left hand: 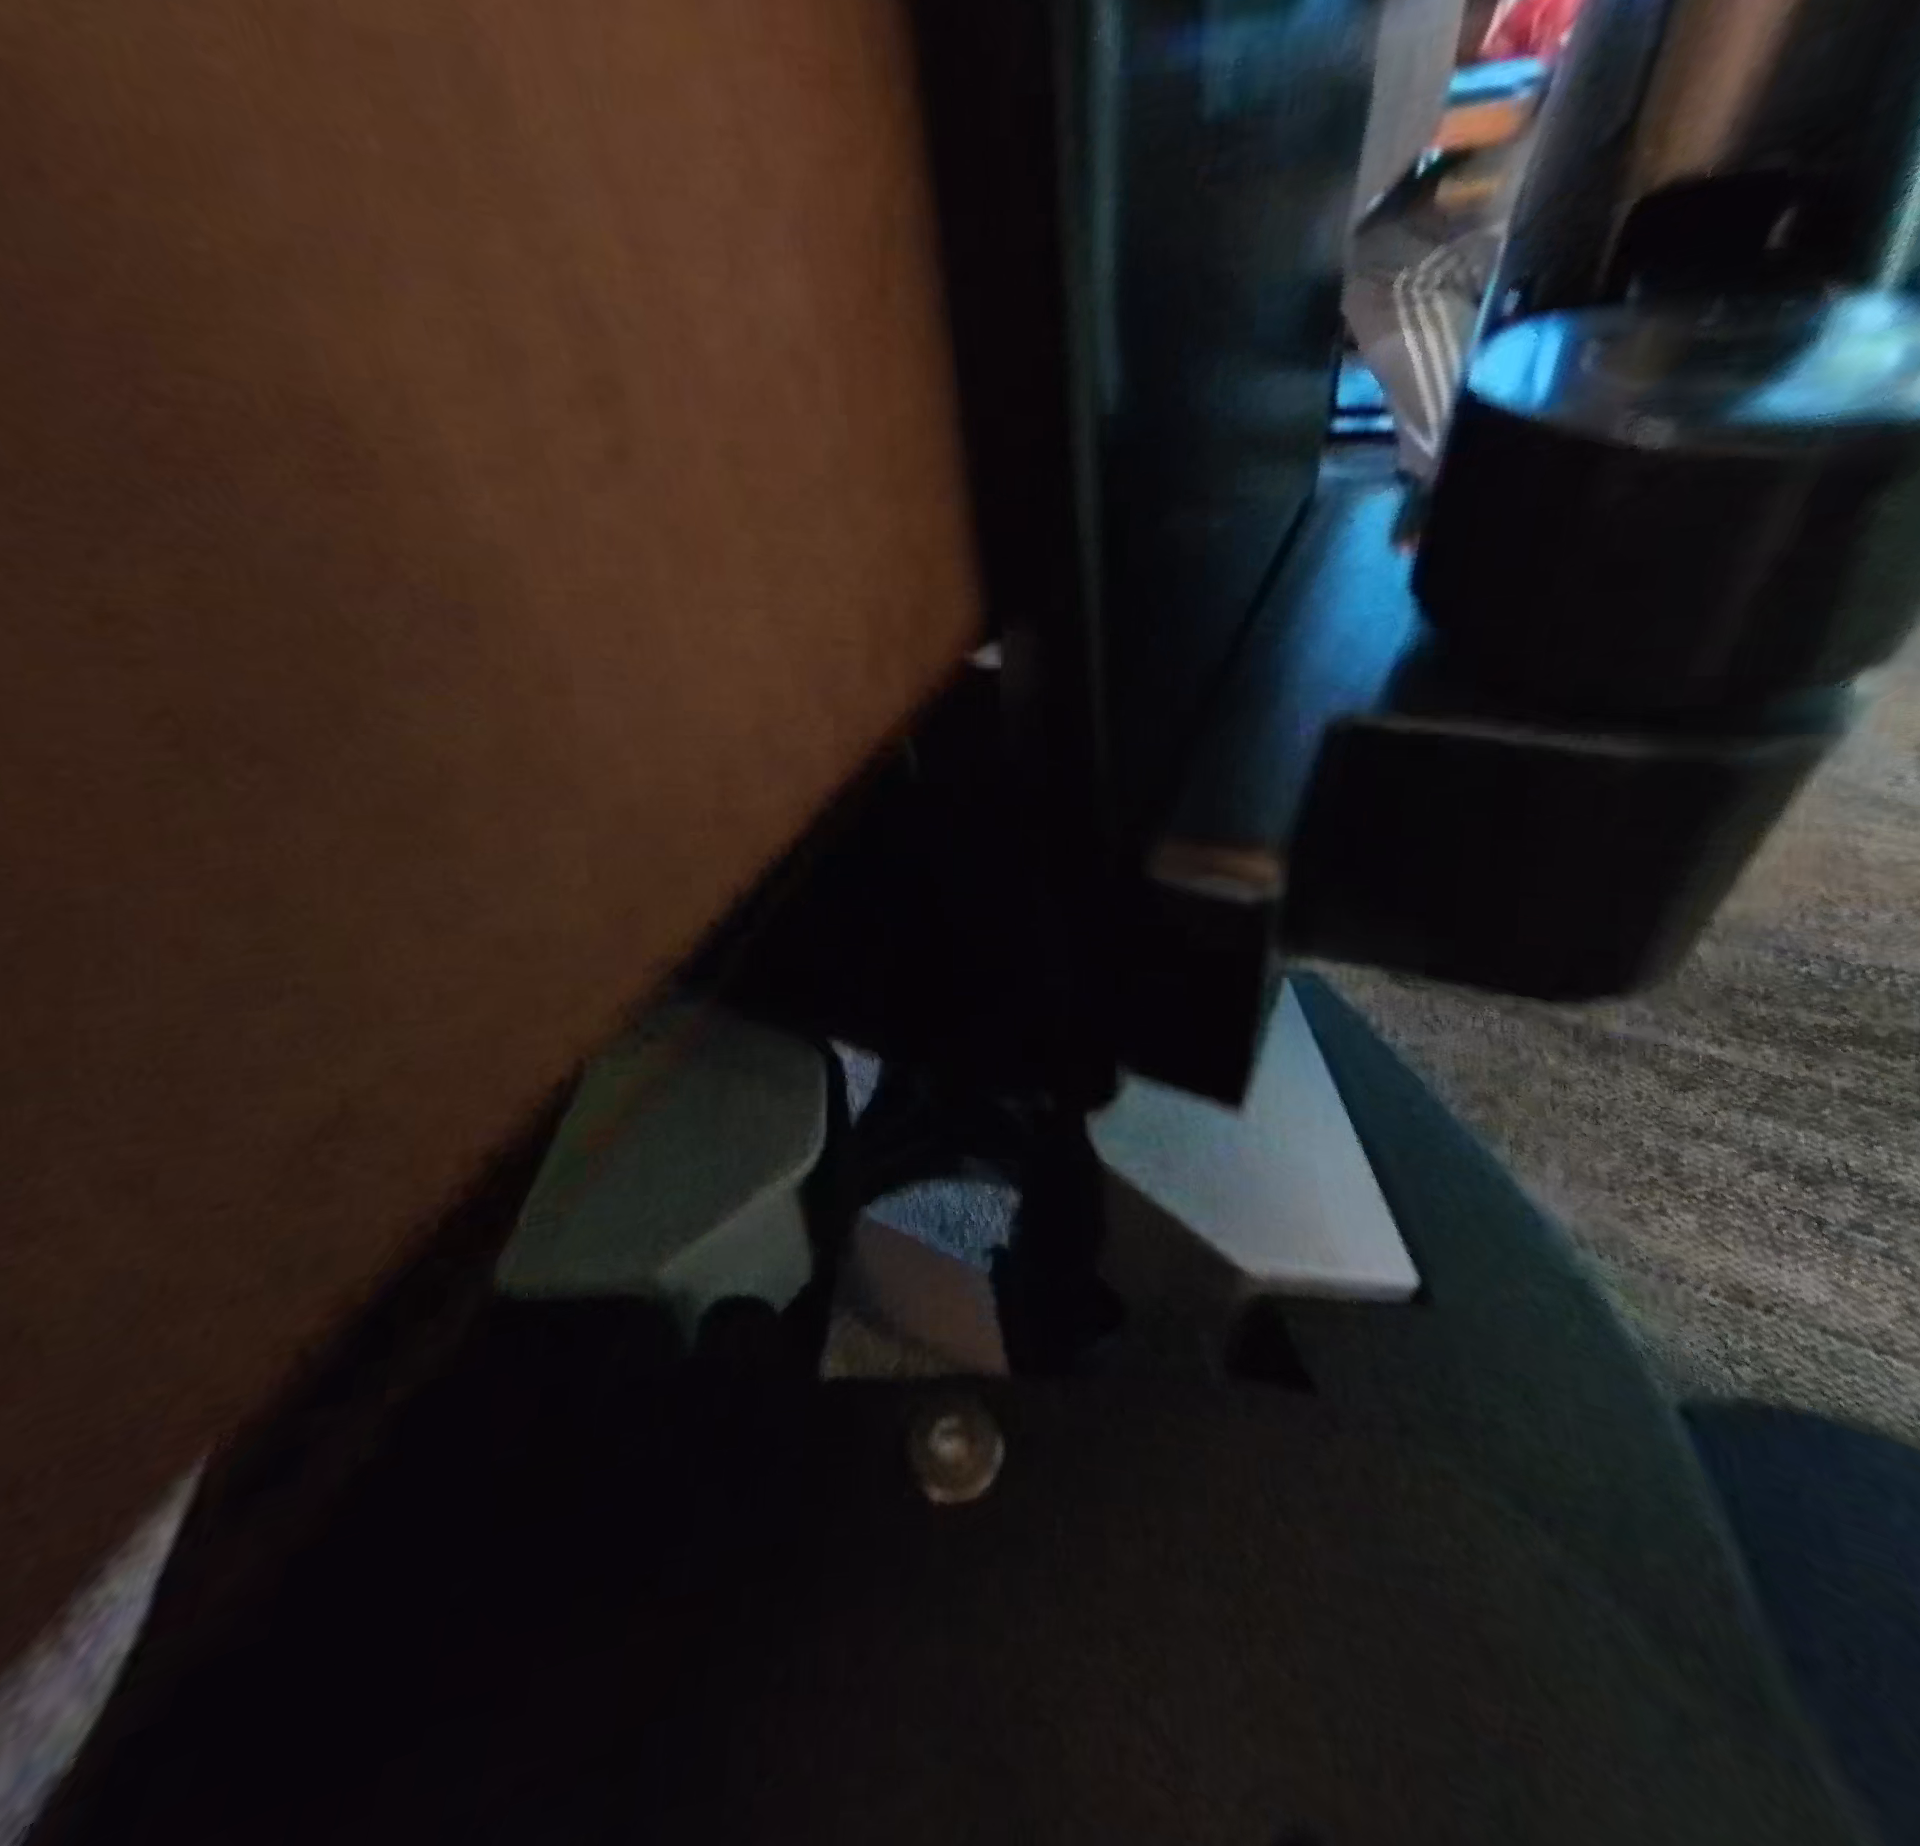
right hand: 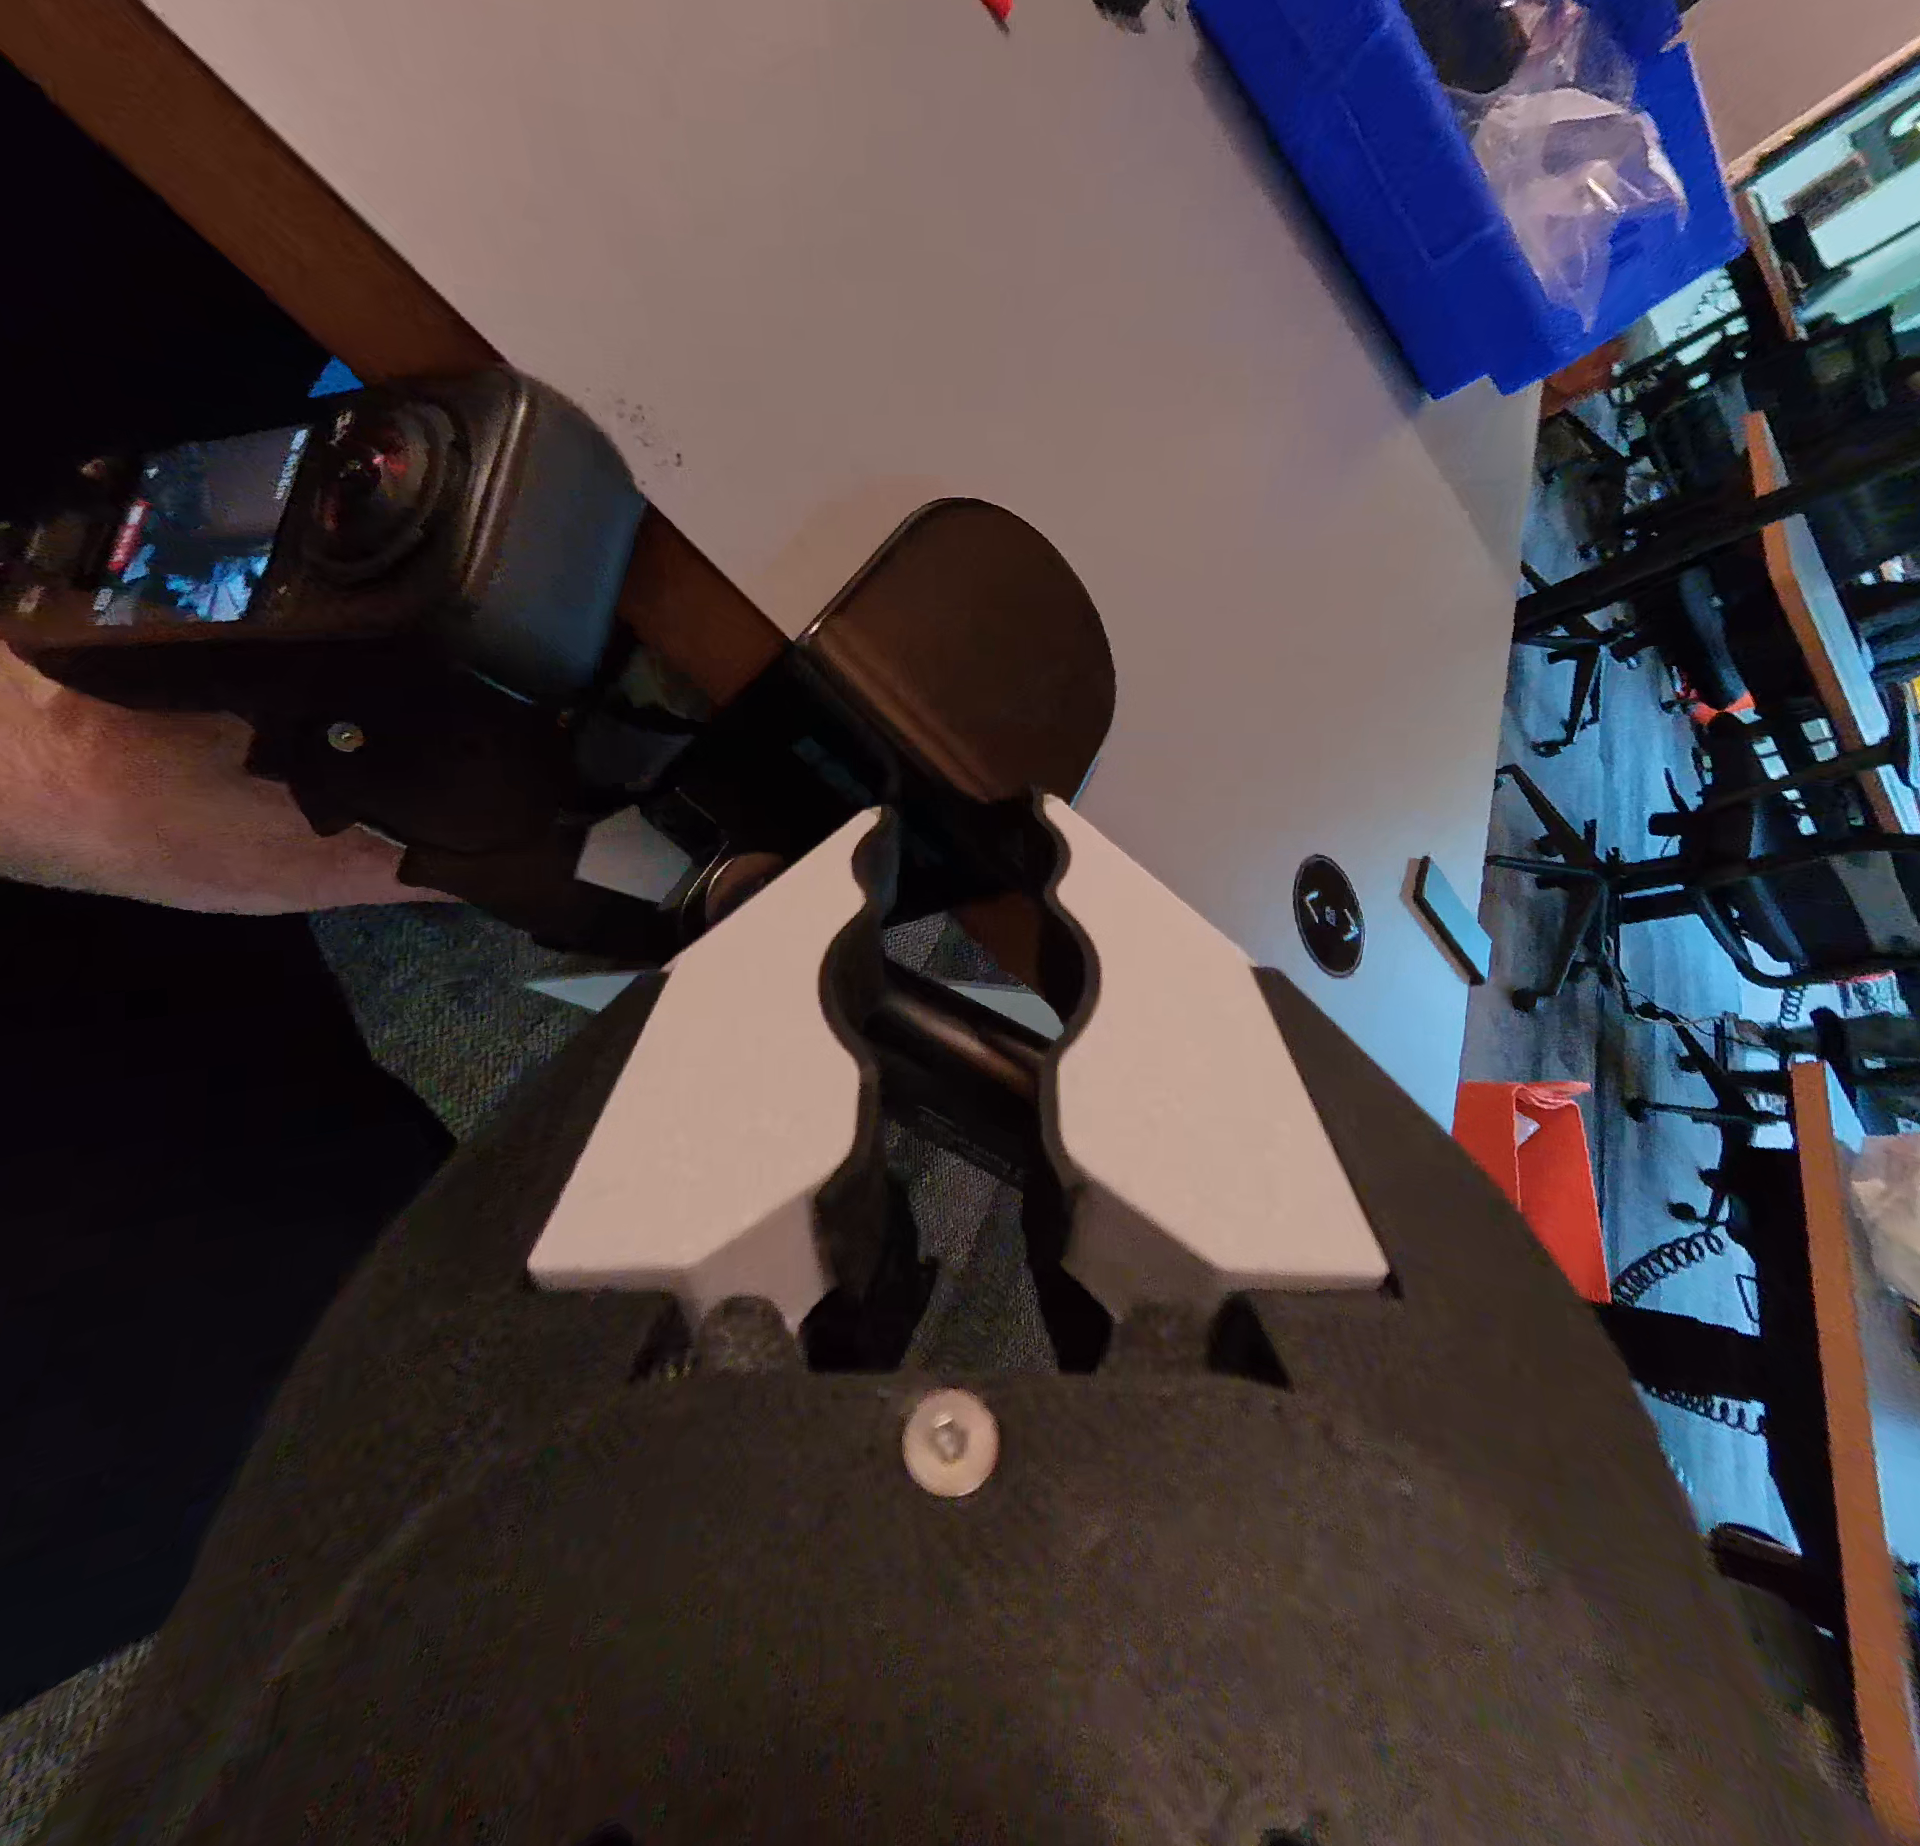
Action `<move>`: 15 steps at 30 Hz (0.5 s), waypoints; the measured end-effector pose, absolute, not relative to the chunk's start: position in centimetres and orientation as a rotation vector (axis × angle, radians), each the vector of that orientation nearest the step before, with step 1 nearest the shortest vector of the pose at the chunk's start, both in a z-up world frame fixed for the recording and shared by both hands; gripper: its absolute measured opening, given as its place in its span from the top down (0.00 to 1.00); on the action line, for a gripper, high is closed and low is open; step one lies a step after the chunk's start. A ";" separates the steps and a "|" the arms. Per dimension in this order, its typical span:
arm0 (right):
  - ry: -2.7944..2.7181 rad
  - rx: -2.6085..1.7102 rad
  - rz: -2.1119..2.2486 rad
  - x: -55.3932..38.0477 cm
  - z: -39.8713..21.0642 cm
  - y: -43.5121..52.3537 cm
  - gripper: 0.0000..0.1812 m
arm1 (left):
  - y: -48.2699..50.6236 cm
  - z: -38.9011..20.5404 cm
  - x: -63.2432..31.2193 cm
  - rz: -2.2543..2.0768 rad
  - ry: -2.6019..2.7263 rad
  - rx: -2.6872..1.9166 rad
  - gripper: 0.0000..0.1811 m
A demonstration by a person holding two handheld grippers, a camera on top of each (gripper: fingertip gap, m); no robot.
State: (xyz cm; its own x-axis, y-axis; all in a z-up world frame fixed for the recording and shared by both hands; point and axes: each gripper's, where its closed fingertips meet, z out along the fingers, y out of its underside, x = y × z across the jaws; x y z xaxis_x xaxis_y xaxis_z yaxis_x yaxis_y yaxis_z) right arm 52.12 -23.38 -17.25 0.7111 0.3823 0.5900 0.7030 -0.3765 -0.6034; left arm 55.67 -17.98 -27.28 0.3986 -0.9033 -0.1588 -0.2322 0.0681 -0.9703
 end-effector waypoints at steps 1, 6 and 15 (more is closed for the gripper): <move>-0.813 -2.001 -0.446 52.2 -17.1 -23.7 0.88 | -18.1 -28.0 55.3 -0.686 1.105 -1.469 0.80; -0.673 -1.961 -0.398 52.0 -16.1 -27.3 0.84 | -19.9 -29.9 53.5 -0.713 1.224 -1.517 0.70; -0.531 -1.897 -0.271 48.7 -14.6 -33.7 0.83 | -23.1 -29.8 49.1 -0.742 1.385 -1.511 0.65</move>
State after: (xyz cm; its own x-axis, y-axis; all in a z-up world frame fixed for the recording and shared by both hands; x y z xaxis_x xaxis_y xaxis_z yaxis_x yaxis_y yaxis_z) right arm 48.73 -33.67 -14.62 0.8738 0.2335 0.4267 0.4825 -0.3052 -0.8210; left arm 49.13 -23.09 -29.82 0.1834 -0.9715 -0.1501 -0.4133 0.0623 -0.9085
